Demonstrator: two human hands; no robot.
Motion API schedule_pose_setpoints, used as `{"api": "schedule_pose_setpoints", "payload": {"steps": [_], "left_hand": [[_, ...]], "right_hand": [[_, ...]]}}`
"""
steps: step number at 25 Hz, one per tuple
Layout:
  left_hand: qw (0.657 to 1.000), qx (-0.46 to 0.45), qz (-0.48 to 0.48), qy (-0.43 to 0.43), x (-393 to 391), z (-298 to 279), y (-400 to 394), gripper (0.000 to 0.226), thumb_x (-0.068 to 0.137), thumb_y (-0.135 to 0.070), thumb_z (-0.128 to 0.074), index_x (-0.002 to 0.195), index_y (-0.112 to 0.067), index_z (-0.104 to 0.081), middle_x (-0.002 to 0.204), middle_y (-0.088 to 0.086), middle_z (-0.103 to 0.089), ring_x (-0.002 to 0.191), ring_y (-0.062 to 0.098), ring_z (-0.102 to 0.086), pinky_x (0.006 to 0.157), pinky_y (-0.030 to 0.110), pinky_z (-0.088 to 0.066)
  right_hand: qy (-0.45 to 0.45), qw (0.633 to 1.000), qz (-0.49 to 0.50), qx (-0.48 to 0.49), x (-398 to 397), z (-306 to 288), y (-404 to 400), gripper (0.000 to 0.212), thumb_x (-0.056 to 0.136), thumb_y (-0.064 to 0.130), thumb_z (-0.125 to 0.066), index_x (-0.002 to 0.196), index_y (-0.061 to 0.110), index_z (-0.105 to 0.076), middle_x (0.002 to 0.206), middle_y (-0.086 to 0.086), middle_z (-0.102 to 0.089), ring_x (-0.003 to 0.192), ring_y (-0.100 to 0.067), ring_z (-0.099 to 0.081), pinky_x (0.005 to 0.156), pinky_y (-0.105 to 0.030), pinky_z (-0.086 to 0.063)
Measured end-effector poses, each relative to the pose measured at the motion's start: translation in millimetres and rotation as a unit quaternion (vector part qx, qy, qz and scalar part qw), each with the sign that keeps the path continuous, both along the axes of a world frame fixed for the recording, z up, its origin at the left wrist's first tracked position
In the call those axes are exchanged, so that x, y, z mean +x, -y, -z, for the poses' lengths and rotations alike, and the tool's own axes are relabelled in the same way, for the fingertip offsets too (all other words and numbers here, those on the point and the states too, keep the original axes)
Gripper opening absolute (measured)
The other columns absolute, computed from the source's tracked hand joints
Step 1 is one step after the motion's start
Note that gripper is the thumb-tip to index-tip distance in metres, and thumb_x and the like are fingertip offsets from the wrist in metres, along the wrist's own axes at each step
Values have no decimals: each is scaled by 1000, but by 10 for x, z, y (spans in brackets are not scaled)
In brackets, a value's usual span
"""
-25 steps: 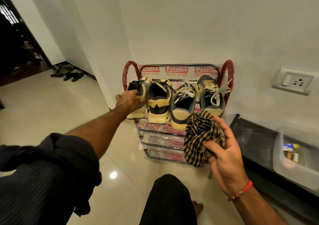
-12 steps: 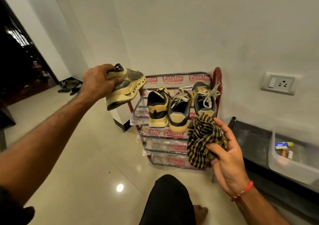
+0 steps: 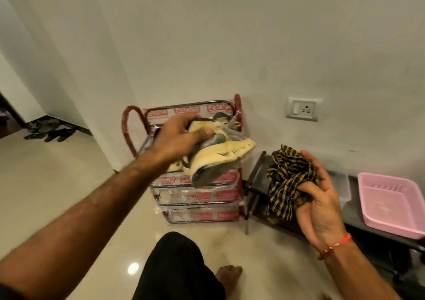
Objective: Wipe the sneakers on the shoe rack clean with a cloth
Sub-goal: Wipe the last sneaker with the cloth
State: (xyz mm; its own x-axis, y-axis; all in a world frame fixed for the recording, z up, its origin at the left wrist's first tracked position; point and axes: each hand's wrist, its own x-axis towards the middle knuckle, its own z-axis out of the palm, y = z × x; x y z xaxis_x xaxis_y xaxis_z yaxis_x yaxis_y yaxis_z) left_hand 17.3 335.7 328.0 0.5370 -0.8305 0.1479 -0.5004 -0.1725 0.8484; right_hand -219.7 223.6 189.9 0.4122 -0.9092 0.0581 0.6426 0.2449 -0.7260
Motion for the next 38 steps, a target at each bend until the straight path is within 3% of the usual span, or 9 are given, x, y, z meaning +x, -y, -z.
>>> {"api": "schedule_pose_setpoints", "payload": {"steps": [3,7,11,17,21,24,29,33,38], "left_hand": [[998,30,45,-44,-398,470,408,9,92,-26,-74,100,-25,-70,98,-2,-77,91,18,-74,79,42,-63],[986,45,90,-135,-730,1021,720,19,96,-34,-69,107,-18,-70,100,3,-77,93,21,-73,67,30,-56],[920,82,111,-366,-882,1454,794,53,105,-52,-41,119,-10,-70,106,7,-77,91,19,-74,72,29,-59],[848,68,85,-518,-798,2121,689,39,107,-28,-47,129,0,-62,125,21,-68,103,26,-67,85,37,-59],[820,92,53,-562,-778,2319,744,29,103,-31,-56,104,-6,-71,105,15,-74,92,24,-74,81,40,-63],[810,109,62,-573,-799,2434,776,25,103,-29,-56,102,-8,-68,103,13,-75,87,21,-75,72,36,-63],[815,66,96,-568,-867,2537,812,14,104,-18,-52,90,-17,-53,87,5,-71,77,19,-70,65,33,-56],[826,34,92,-555,-926,2562,852,14,104,-22,-52,91,-19,-54,92,6,-68,80,20,-65,70,36,-52],[891,62,122,-433,-944,2648,838,12,106,-30,-52,98,-21,-52,89,5,-59,77,18,-55,61,31,-44]], "right_hand": [[4,999,52,8,-325,37,191,66,84,-19,-32,140,11,-51,135,-17,-60,125,-36,-57,97,-47,-53],[-33,997,74,18,-602,202,325,63,84,-17,-31,138,8,-51,132,-22,-60,121,-40,-58,90,-50,-57],[-117,990,71,-22,-651,334,341,58,82,-20,-35,132,2,-54,120,-16,-66,112,-31,-64,93,-45,-55],[-247,964,43,-89,-536,482,414,57,73,-6,-47,128,8,-59,122,-16,-65,109,-23,-65,81,-32,-56],[-285,944,64,-155,-474,450,411,55,76,-5,-47,127,13,-59,125,-14,-62,112,-20,-64,82,-33,-58],[-353,899,55,-255,-341,489,308,54,76,-4,-49,125,15,-58,121,-4,-64,113,-16,-63,94,-36,-55],[-554,717,39,-421,-231,852,340,52,77,6,-59,128,12,-59,124,-4,-61,117,-13,-53,107,-30,-43],[-608,651,-3,-455,-185,1090,311,58,77,18,-66,133,6,-55,134,-13,-53,124,-28,-47,111,-24,-26],[-607,642,4,-469,-170,1138,222,46,78,7,-72,123,6,-63,124,-13,-57,117,-29,-53,104,-30,-40]]}}
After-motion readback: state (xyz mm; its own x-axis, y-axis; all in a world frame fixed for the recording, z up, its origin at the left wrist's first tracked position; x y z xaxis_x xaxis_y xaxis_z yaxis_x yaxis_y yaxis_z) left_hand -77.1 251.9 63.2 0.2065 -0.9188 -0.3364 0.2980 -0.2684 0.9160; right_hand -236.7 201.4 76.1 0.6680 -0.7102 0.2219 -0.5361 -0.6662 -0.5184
